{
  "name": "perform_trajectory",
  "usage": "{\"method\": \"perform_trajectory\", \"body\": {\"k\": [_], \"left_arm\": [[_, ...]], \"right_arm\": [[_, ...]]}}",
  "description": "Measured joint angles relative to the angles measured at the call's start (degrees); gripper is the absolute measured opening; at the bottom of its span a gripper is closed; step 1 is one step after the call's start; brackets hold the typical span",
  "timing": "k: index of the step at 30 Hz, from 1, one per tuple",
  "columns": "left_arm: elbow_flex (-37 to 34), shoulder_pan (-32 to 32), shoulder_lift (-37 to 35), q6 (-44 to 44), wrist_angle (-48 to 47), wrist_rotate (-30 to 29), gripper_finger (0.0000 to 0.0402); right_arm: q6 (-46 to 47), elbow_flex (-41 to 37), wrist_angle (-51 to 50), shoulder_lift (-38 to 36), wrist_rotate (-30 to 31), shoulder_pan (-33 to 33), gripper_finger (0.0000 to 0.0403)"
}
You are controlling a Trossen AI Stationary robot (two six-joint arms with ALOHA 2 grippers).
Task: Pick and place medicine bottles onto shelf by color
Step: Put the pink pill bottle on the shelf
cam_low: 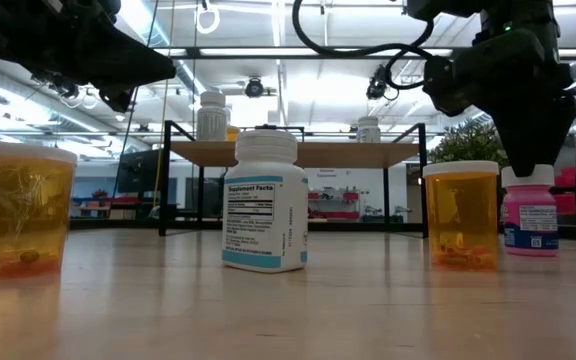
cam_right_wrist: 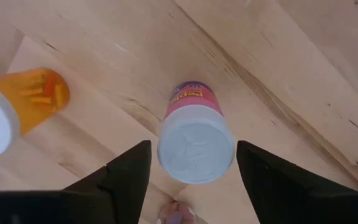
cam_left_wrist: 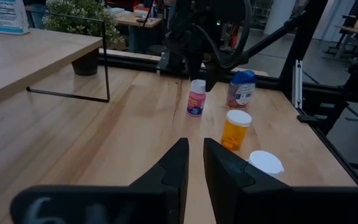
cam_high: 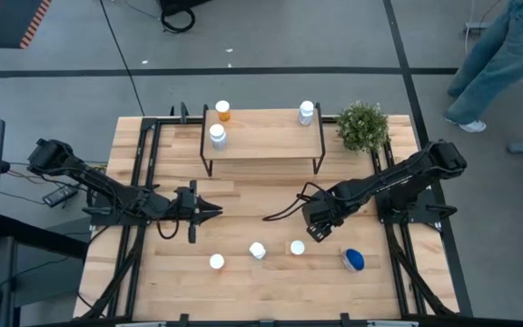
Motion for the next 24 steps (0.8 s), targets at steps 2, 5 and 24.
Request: {"method": "perform_trajectory", "body": {"k": [2,5,24], "left_arm": [[0.0,0.0,0.0,-0.02,0.0,0.0,0.0056],[0.0,0.0,0.0,-0.17,0.0,0.0,0.0052],[0.0,0.0,0.0,-0.14,0.06,0.0,0.0054]], "right_arm": [[-0.13,0.0,0.0,0.0,0.29,0.0,0.0226],[-0.18,0.0,0.02,0.0,0.38,0.0,0.0208],[-7.73,12.31,-7.22,0.0,1.81,-3.46,0.019]]}}
